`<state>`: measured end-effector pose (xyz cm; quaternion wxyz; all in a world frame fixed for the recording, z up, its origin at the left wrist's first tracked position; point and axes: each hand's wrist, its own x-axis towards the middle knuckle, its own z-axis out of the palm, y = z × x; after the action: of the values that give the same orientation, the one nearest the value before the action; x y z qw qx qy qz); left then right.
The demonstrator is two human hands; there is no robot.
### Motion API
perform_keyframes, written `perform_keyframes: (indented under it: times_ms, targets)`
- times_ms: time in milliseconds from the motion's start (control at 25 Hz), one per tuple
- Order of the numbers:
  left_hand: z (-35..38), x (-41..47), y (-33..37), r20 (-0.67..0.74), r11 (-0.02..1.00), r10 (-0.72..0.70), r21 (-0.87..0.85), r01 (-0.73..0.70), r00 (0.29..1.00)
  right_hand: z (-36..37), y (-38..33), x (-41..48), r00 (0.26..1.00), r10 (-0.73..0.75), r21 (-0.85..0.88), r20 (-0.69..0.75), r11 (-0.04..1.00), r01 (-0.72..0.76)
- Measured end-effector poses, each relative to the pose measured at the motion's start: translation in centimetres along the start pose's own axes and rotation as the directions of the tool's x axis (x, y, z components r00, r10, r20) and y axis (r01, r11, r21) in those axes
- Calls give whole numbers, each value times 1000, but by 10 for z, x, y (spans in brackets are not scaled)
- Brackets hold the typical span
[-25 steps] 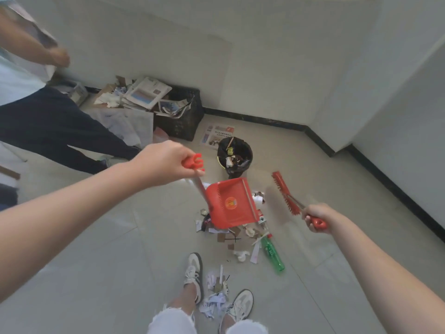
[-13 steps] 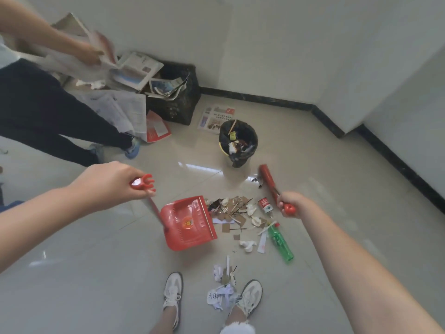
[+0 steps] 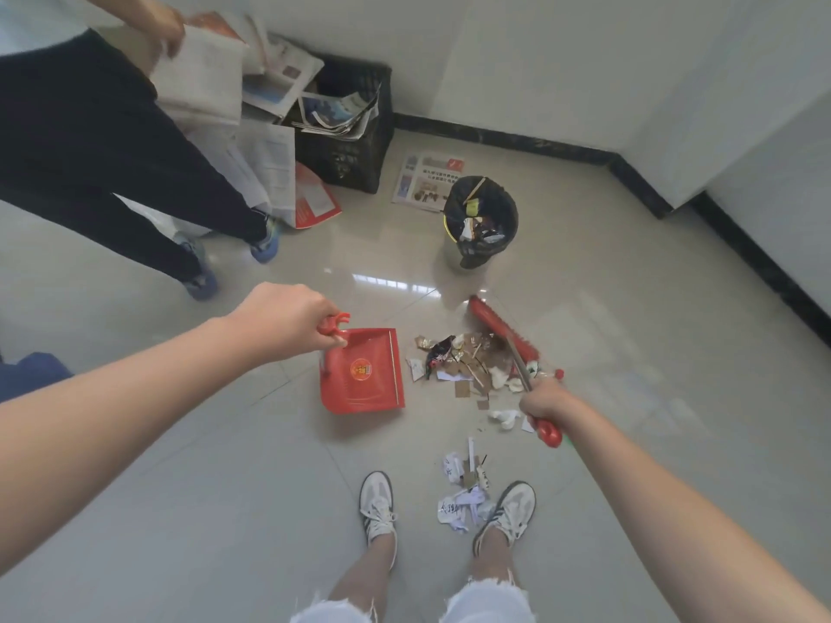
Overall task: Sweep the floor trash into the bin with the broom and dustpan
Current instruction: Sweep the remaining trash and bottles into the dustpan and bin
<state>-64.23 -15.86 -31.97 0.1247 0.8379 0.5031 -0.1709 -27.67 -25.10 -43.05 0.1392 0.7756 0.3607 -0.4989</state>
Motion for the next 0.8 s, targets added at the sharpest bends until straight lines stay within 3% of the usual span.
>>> perform_keyframes:
  times_ms: [160,360,560,800]
  targets:
    - [29,-1,-9,55,996,54,61,-57,997,22,0,-14,995,80,253,52,963,-90]
    - [45,17,-18,68,998,57,-8,-56,996,41,-19,-24,977,146,534,158,819,-209]
    - [36,46,-28,14,993,98,-65,-96,995,70,-47,-47,979,92,582,183,792,-183]
    - [36,75,15,22,975,175,-145,-170,984,103,-74,-73,970,39,595,240,783,-179]
